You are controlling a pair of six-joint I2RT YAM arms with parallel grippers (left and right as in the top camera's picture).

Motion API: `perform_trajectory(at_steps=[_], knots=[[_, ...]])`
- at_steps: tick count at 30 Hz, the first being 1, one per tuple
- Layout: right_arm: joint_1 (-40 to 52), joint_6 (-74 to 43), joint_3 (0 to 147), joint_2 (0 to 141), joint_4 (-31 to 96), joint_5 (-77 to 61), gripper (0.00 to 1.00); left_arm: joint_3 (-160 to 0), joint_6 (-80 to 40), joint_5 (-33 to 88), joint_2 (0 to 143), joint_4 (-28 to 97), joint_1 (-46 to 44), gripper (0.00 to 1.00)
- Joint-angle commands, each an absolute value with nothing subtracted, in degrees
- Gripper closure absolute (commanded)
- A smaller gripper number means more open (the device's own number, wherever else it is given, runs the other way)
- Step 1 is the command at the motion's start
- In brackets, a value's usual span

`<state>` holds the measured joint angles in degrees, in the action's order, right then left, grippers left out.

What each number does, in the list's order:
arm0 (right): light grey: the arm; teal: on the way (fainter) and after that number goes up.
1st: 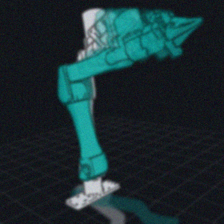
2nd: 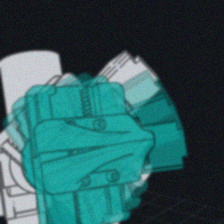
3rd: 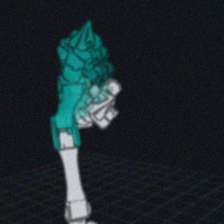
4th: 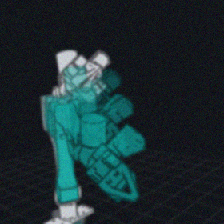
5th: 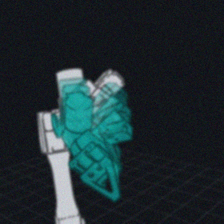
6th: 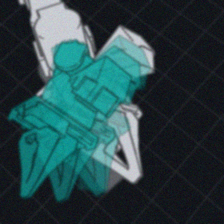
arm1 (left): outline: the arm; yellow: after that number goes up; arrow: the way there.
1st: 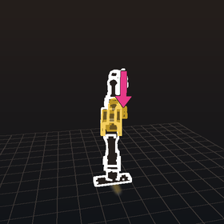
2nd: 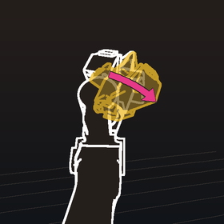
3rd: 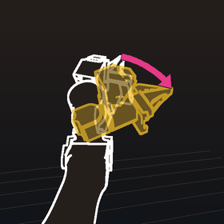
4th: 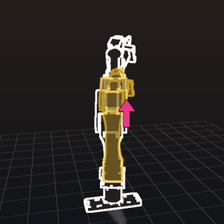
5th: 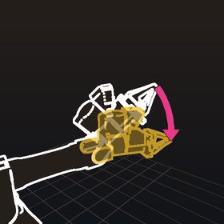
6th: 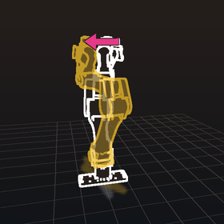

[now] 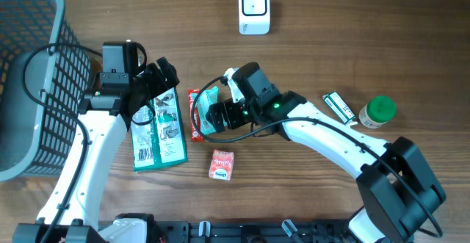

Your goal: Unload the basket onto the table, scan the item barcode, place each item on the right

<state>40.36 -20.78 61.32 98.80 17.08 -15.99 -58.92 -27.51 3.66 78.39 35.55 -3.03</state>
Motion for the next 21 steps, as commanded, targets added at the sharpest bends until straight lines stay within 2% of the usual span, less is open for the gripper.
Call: perform_trajectory(at_steps=[1, 9, 18, 21], knots=[[40.23, -21.19, 61.01, 99.55, 16.93, -15.0, 0.0, -59.81, -27.29, 2.92, 77.69, 35.35, -3.11, 0.0], [40.23, -21.17, 61.01, 99.55, 16.93, -15.0, 0.0, -59.81, -27.27, 2.92, 77.69, 35.35, -3.11, 0.0], [40.23, -21.3, 61.01, 99.55, 9.74, -15.03, 0.0, -59.81, -27.27, 2.92, 77.69, 35.35, -3.11, 0.0], [40.23, -25.36, 61.01, 99.55, 8.51, -15.0, 0.0, -59.81, -27.27, 2.92, 77.69, 35.35, -3.11, 0.0]])
